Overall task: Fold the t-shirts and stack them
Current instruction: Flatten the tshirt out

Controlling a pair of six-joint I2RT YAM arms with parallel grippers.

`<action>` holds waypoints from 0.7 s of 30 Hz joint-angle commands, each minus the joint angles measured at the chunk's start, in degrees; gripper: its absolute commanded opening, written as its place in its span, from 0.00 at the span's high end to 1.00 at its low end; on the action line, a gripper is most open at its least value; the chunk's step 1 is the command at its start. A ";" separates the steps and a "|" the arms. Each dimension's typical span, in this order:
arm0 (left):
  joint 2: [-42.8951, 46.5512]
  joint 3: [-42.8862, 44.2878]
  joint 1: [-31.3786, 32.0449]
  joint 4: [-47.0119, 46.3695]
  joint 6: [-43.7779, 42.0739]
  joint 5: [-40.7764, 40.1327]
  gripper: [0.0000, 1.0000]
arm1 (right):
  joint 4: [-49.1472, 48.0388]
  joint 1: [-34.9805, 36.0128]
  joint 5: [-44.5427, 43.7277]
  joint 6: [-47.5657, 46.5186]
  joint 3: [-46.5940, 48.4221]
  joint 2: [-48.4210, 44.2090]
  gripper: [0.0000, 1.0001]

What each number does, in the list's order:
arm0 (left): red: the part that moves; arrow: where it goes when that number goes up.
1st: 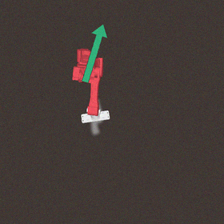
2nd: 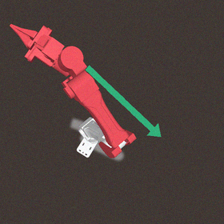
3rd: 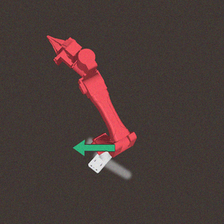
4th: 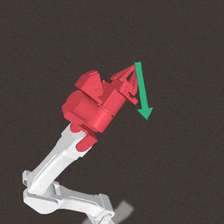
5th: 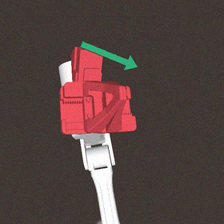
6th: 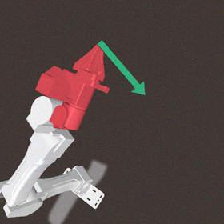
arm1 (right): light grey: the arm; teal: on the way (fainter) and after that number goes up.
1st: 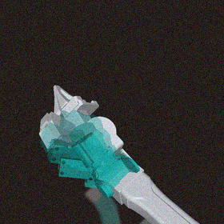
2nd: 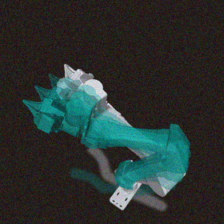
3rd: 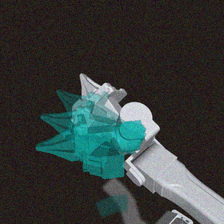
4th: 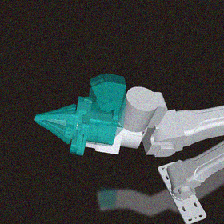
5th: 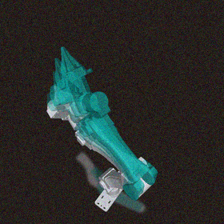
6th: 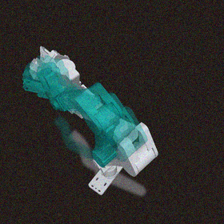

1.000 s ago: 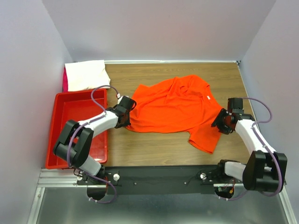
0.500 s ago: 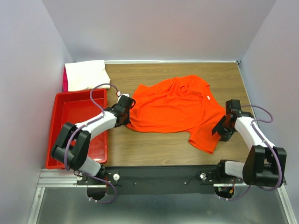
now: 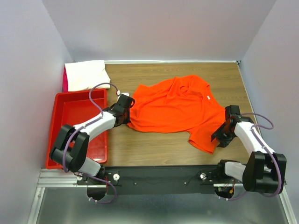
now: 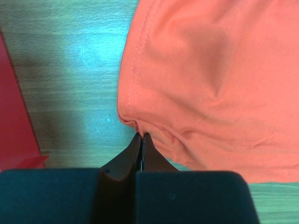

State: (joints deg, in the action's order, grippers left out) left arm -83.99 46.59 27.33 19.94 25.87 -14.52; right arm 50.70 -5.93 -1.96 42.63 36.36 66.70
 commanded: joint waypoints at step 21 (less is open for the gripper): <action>1.19 -0.18 -0.88 -1.22 -0.91 1.25 1.00 | -3.68 0.22 -2.61 5.09 -3.14 0.72 0.88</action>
State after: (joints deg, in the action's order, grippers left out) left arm -83.68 46.59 26.85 19.68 25.67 -14.26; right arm 47.81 -5.93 -2.31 46.13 33.52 68.53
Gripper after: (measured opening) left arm 0.009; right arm 0.154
